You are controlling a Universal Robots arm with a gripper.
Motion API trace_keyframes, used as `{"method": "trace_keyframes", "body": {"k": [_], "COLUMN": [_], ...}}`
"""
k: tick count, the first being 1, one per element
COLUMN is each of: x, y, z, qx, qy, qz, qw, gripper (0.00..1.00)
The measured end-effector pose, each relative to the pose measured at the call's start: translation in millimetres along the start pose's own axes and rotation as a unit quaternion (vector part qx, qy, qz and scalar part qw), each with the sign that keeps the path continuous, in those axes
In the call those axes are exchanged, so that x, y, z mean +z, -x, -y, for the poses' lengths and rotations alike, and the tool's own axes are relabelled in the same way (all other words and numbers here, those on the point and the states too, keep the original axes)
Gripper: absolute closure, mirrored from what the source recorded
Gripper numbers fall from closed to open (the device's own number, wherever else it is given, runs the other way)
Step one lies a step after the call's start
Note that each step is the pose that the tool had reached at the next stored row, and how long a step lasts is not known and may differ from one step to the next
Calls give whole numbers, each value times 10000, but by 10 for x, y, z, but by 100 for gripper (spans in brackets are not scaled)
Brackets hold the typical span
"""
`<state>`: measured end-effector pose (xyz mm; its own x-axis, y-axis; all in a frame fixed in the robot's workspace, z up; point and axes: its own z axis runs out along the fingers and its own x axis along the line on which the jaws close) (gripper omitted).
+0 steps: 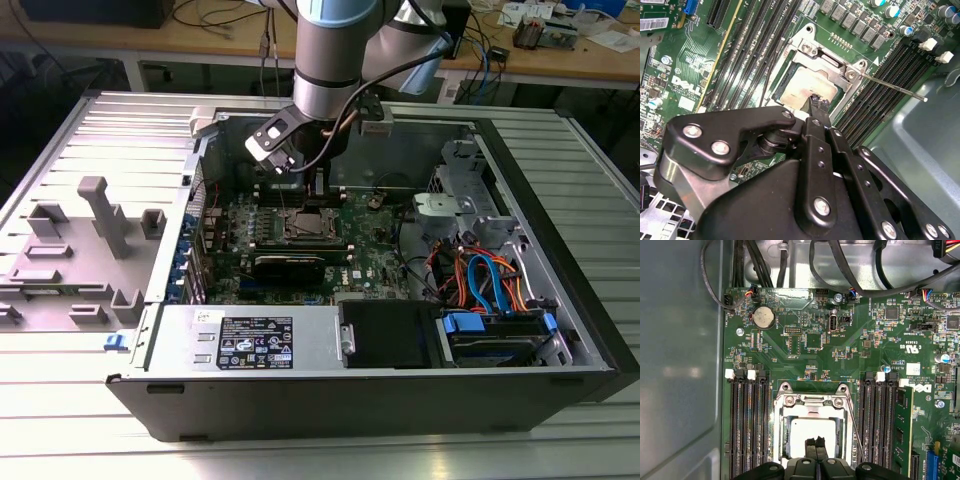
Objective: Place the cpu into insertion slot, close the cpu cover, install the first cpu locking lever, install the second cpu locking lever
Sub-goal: 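Install the first cpu locking lever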
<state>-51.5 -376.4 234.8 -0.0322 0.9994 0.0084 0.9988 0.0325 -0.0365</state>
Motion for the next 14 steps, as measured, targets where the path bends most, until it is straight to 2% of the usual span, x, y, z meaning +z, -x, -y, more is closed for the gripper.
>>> {"method": "trace_keyframes", "body": {"k": [4, 7, 10, 14], "x": [-7, -113, -165, -167], "y": [0, -1, -1, -1], "z": [0, 5, 12, 15], "qx": [-32, -57, -85, -412], "qy": [-1, 0, 0, -4], "qz": [-1, -27, -36, -26], "qw": [10000, 10000, 10000, 9991], "gripper": [89, 89, 89, 89]}}
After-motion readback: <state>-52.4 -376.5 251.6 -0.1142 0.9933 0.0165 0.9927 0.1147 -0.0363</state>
